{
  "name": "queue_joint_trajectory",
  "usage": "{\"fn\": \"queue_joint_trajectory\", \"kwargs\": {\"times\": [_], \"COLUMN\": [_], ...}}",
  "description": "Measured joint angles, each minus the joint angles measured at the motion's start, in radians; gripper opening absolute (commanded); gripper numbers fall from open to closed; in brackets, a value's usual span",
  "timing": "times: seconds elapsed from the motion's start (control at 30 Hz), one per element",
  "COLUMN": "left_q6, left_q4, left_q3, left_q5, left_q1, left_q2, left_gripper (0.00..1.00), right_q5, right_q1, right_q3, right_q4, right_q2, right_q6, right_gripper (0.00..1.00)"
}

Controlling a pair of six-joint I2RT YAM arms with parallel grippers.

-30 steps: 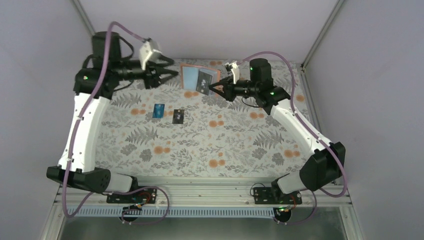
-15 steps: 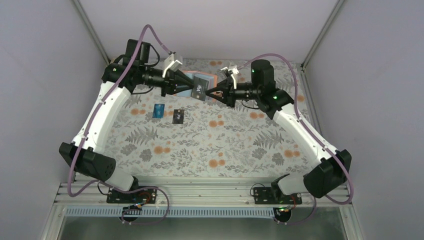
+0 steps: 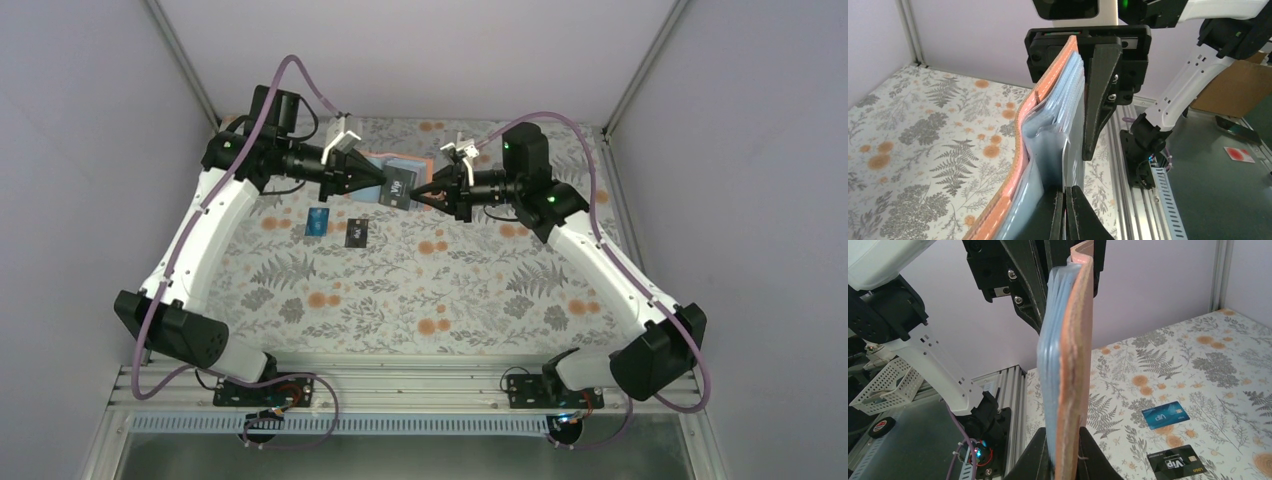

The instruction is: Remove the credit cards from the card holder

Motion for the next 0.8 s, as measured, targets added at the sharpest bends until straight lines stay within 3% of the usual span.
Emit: {"fn": "queue_joint_trajectory", "kwargs": {"times": [0.1, 0.27, 0.47, 0.6, 0.67, 0.8], "left_q6": [0.022, 0.047, 0.048, 0.049, 0.051, 0.055], "left_q4": [-0.018, -0.041, -0.055, -0.062, -0.066, -0.066], "left_q3": [0.000, 0.003, 0.006, 0.011, 0.011, 0.011], "left_q5": [0.018, 0.052, 0.077, 0.092, 0.096, 0.099], "left_q1": [0.000, -0.002, -0.013, 0.002, 0.013, 0.022], "left_q2": [-0.007, -0.012, -0.026, -0.032, -0.037, -0.045], "left_gripper": [0.02, 0.02, 0.02, 0.02, 0.02, 0.02], "right_q5": [-0.013, -0.028, -0.028, -0.025, -0.024, -0.021], "right_q1": [0.001, 0.003, 0.010, 0.010, 0.010, 0.010], "right_q3": [0.000, 0.000, -0.001, -0.001, -0.001, -0.002], "right_q4": [0.000, 0.005, 0.017, 0.020, 0.021, 0.023], "right_q2": [-0.002, -0.008, -0.029, -0.046, -0.047, -0.047], "right_q6": [-0.003, -0.016, -0.029, -0.037, -0.043, -0.045], "right_gripper": [0.06, 0.23, 0.17, 0.25, 0.22, 0.05]}}
